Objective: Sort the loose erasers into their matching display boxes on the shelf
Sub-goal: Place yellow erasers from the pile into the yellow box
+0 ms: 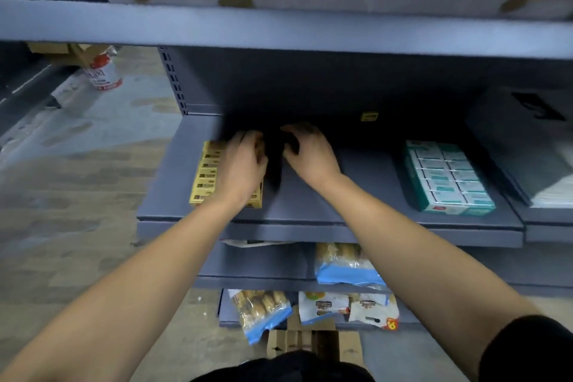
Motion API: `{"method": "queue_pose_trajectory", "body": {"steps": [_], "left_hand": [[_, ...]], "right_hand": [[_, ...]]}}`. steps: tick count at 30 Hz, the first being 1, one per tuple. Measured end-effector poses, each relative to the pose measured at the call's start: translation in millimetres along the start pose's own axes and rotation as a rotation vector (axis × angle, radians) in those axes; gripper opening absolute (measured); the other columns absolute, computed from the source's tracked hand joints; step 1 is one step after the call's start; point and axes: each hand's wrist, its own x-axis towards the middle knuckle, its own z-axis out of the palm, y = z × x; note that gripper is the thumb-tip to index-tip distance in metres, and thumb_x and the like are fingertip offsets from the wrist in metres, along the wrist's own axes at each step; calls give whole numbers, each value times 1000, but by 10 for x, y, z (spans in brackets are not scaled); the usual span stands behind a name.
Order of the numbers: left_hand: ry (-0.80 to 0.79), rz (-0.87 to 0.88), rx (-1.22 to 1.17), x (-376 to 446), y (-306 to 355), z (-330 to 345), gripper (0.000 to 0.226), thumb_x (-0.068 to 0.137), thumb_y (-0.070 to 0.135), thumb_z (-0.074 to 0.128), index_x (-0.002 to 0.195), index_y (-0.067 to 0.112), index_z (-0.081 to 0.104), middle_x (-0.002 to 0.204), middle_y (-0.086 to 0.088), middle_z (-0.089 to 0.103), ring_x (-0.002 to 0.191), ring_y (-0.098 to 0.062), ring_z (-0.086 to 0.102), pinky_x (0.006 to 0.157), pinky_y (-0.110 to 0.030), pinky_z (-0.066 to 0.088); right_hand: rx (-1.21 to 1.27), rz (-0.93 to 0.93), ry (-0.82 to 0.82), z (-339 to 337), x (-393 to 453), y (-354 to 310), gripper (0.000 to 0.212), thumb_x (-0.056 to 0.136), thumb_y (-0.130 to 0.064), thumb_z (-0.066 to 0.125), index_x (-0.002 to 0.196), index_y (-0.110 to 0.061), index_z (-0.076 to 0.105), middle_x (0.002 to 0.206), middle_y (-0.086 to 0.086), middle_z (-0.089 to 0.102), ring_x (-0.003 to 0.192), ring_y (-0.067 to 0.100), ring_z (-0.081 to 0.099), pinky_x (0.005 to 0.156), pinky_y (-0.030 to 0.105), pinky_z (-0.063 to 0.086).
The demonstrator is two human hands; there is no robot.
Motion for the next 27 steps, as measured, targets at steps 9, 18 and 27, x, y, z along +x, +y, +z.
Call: {"method": "queue_pose_trajectory", "body": {"steps": [9,18,27], "left_hand": [[-131,179,-46,148,634,579,38,87,13,57,125,14,56,121,-13,60,107,-32,58,88,-41,49],[-136,221,-34,304,696,843,37,92,16,55,129,15,53,124,-9,59,110,-27,58,86,-35,48],[-108,214,-21,362,623,914,38,91,14,55,129,14,53,129,-9,54,114,-27,54,88,-31,44]], "right_hand": [[-115,137,112,-423,-274,719,36,86,-10,59,121,-10,63,121,15,62,109,34,57,81,41,52],[-275,224,114,-325,74,1263,40,90,-7,50,130,-7,55,133,16,54,125,31,47,106,36,36],[-260,389,148,-297,546,1607,40,94,-2,46,133,-8,50,143,19,41,127,35,44,101,41,43]]}}
